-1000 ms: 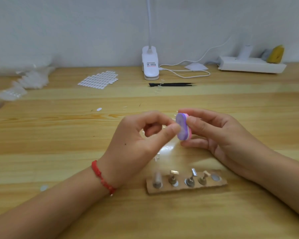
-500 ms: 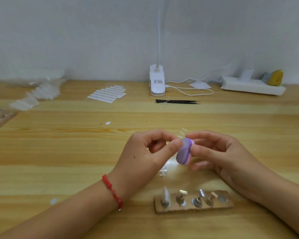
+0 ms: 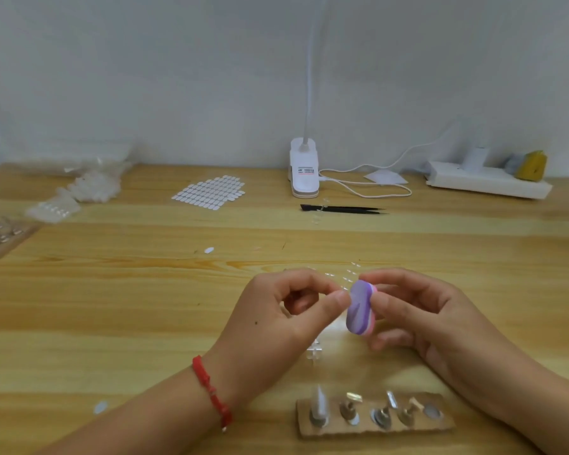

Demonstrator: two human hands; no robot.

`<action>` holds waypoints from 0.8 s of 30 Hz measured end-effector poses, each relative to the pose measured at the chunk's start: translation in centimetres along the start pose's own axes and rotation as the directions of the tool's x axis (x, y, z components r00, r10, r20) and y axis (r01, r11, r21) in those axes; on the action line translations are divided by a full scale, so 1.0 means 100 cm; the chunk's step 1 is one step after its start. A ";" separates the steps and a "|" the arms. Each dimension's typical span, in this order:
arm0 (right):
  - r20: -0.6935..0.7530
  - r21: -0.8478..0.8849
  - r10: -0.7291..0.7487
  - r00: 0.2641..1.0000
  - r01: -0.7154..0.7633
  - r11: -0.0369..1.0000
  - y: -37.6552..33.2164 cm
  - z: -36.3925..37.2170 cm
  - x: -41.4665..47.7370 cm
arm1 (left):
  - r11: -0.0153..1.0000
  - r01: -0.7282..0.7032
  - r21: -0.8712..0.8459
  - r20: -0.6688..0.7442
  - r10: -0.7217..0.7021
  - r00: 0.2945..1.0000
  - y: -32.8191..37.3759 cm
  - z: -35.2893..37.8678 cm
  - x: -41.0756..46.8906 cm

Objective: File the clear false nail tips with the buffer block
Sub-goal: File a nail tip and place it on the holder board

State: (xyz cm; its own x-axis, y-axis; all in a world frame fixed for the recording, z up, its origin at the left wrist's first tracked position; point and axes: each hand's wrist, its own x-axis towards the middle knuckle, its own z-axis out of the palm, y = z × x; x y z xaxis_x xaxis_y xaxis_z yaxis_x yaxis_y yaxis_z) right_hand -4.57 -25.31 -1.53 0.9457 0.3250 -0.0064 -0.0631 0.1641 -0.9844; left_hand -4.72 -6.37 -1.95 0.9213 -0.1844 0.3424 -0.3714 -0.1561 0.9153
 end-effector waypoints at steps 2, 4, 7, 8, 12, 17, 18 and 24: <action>-0.004 0.005 0.000 1.000 0.000 1.000 0.000 0.000 0.000 | 1.000 -0.002 0.003 0.006 0.002 1.000 0.001 0.000 0.000; 0.013 -0.033 0.004 1.000 -0.003 0.999 0.000 0.000 0.000 | 1.000 0.010 0.008 -0.003 -0.010 1.000 0.001 0.000 0.002; 0.059 -0.119 -0.005 0.998 0.012 0.993 0.000 0.001 -0.001 | 1.000 0.003 0.000 0.024 -0.003 1.000 0.000 -0.001 0.003; 0.057 -0.122 -0.006 0.998 0.013 0.992 0.000 0.000 -0.001 | 1.000 -0.002 0.003 0.037 0.002 0.999 0.000 -0.001 0.003; 0.016 -0.071 -0.012 1.000 0.013 0.997 0.002 -0.001 0.000 | 0.999 -0.016 0.051 0.077 0.012 0.997 0.000 0.001 0.001; 0.030 -0.046 -0.025 0.999 0.026 0.999 0.004 -0.003 0.001 | 0.984 -0.100 0.146 0.027 0.097 0.995 0.000 0.002 0.000; 0.033 -0.044 -0.027 0.999 0.028 0.999 0.004 -0.002 0.001 | 0.982 -0.100 0.161 0.031 0.096 0.995 0.001 0.002 0.000; 0.012 -0.044 -0.040 0.999 0.040 0.998 0.005 -0.002 0.000 | 0.981 -0.083 0.175 0.038 0.077 0.996 0.001 0.002 -0.001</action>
State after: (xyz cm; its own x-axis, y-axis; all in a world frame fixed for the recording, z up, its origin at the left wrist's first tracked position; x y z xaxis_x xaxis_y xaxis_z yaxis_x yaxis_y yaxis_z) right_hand -4.52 -25.46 -2.05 0.9437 0.3291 0.0345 -0.0112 0.1360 -0.9906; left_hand -4.83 -6.56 -1.93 0.8848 -0.2324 0.4040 -0.4609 -0.3076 0.8324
